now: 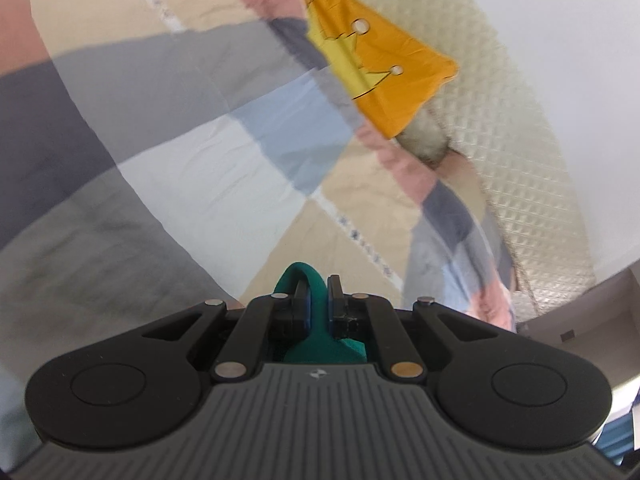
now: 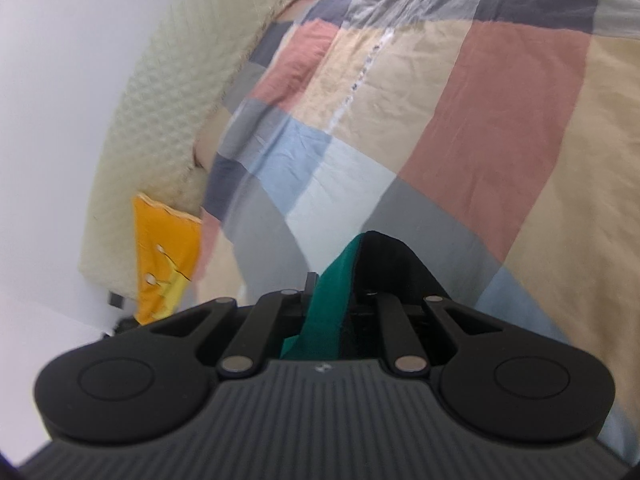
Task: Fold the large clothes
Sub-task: 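Grasp the hoodie hem with the left gripper while the right gripper holds it, lift both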
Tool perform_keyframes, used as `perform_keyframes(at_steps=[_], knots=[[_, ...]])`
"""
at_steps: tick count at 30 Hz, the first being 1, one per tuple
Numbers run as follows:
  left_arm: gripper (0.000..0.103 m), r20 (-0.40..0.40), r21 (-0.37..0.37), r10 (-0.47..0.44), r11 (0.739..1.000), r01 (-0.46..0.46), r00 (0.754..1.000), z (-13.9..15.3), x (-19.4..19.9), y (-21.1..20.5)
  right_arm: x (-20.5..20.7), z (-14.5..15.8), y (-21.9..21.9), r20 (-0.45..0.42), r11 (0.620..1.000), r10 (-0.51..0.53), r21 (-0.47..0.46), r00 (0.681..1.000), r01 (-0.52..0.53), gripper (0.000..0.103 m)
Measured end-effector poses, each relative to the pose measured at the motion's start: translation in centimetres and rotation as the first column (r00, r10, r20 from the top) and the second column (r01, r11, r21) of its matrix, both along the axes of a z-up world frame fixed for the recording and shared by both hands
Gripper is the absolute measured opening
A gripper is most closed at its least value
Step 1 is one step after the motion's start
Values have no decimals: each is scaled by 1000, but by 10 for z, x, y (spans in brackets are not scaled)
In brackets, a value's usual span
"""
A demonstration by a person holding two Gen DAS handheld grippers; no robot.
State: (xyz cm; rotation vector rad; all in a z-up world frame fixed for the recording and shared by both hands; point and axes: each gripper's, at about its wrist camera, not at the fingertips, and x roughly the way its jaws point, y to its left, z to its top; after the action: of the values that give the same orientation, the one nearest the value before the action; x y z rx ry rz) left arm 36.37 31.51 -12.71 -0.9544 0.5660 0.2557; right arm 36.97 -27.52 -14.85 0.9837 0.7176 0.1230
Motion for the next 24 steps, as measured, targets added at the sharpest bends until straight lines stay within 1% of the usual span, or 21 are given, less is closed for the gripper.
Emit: perform_keyframes(at_steps=[3,6,8,9,11,13,14,17,20,21,22,23,24], knots=[[9,-26,13,4,1000,-4,1000,-24,22,2,21,-5,5,-5,1000,10,-8,1000,-10,12],[9,-51,52,-8,999,11,999,-42,46,-2,41,-16,9,-5,1000,-1,-23,1000,1,12],[9,-71,47,-24,999,28,997,-54,60,-1,54,-29,14,-26,998,-1,-59,1000,0,12],[9,-84,50,-32,998,37,996,-61,67,0,60,-38,14,-40,998,2,-62,999,-4,12],[10,-109,73,-51,996,60,993,-72,78,-2,66,-54,12,-68,1000,0,-29,998,-2,12],[11,-114,92,-58,993,68,992,-76,83,-5,69,-64,9,-93,1000,2,9,996,-1,12],[11,-117,95,-56,993,68,992,-77,84,-7,69,-64,8,-95,1000,4,13,995,-3,12],[12,-116,86,-43,995,53,992,-76,84,-7,67,-60,9,-97,1000,8,18,995,-6,15],[14,-110,113,-53,991,66,993,-66,78,-9,63,-50,10,-72,1000,21,0,997,-21,19],[15,-112,121,-61,990,74,992,-62,77,-11,61,-47,11,-63,1000,24,-4,998,-24,22],[21,-112,130,-69,988,83,991,-56,72,-12,59,-44,11,-52,1000,25,-5,998,-25,28],[37,-103,139,-80,986,94,992,-51,69,-14,56,-40,10,-40,1000,24,-4,999,-24,33],[47,-86,146,-89,984,101,992,-45,64,-16,51,-35,10,-19,1000,18,2,1000,-18,45]])
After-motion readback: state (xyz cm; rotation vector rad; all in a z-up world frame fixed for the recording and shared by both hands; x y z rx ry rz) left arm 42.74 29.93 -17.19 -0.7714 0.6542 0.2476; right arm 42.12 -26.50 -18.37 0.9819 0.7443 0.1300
